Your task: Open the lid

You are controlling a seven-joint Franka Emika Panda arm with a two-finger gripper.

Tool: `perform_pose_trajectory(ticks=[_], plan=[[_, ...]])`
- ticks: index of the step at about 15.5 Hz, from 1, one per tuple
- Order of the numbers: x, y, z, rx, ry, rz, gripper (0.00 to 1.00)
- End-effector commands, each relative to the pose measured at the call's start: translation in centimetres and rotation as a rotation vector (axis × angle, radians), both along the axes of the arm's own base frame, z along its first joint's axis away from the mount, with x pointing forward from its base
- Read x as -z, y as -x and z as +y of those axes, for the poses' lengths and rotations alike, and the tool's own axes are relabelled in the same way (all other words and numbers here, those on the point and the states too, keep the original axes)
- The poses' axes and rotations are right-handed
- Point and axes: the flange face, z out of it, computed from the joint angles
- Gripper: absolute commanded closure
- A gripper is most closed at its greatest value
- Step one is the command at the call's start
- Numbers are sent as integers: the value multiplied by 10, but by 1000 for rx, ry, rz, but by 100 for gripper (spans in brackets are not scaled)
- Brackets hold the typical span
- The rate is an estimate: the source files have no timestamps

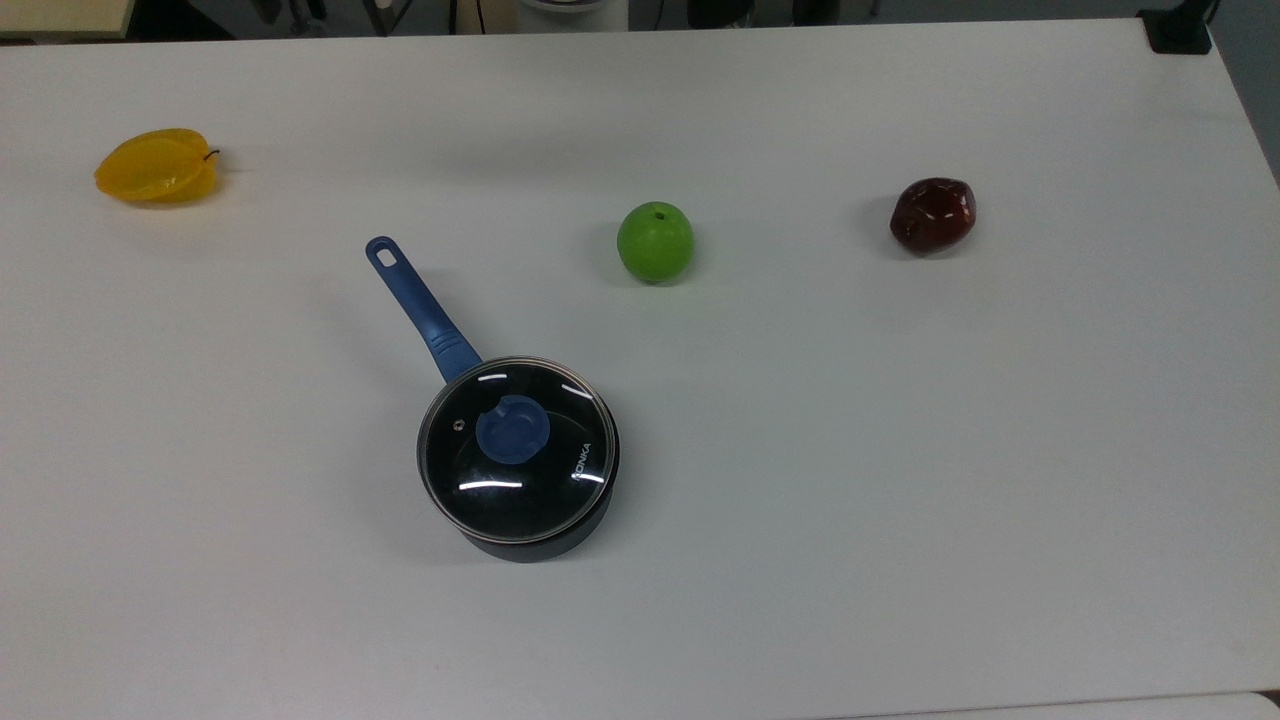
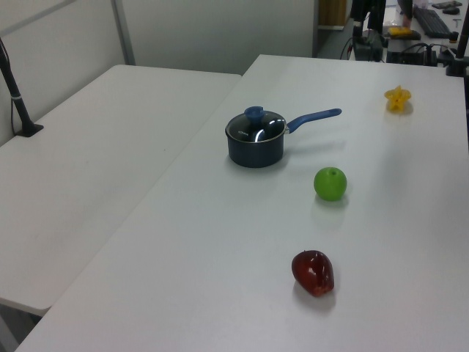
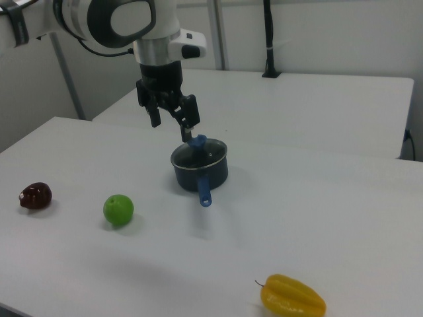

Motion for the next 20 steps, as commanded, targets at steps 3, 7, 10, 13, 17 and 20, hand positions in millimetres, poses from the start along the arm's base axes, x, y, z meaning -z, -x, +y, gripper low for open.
perform_pose_trajectory(ticks=[3,7,10,13,17,20], plan=[[-19,15,0,108,-17,11,0],[-28,15,-3,122,-15,-49,0],[-23,10,-3,121,-19,-74,0],[-19,5,2,103,-16,-86,0],[17,-38,34,165,-44,-130,0],[37,-71,64,399,-76,-200,0]])
